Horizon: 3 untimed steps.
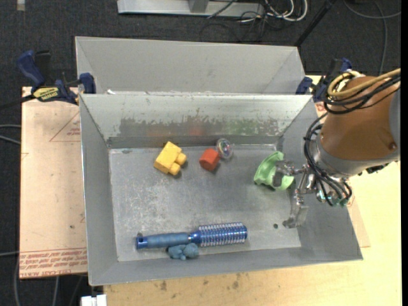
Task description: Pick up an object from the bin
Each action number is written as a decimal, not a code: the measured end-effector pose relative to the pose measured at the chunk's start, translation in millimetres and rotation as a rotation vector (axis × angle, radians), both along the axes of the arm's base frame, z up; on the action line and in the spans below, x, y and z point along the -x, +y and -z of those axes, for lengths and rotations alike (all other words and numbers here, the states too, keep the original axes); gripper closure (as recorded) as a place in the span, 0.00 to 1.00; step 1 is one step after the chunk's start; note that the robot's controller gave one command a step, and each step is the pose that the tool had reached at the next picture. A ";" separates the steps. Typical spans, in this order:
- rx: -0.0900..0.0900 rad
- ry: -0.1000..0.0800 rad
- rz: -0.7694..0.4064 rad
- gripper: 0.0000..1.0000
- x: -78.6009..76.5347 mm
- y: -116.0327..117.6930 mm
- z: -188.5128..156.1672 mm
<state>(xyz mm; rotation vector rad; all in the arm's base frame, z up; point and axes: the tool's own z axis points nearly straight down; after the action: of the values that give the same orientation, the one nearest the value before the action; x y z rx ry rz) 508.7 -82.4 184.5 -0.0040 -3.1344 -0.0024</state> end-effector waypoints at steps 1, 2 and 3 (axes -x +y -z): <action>0.001 -0.011 0.128 0.00 -60.3 -8.8 35.6; 0.000 -0.009 -0.096 0.00 -108.2 -33.6 110.0; 0.000 -0.011 -0.098 1.00 -109.1 -32.6 107.9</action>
Offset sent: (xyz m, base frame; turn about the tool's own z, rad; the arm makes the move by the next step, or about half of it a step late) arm 0.0585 -0.0093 -0.0338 0.1286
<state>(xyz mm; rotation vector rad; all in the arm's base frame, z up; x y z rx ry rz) 617.8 -115.0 76.6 0.1505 -3.1419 -0.0025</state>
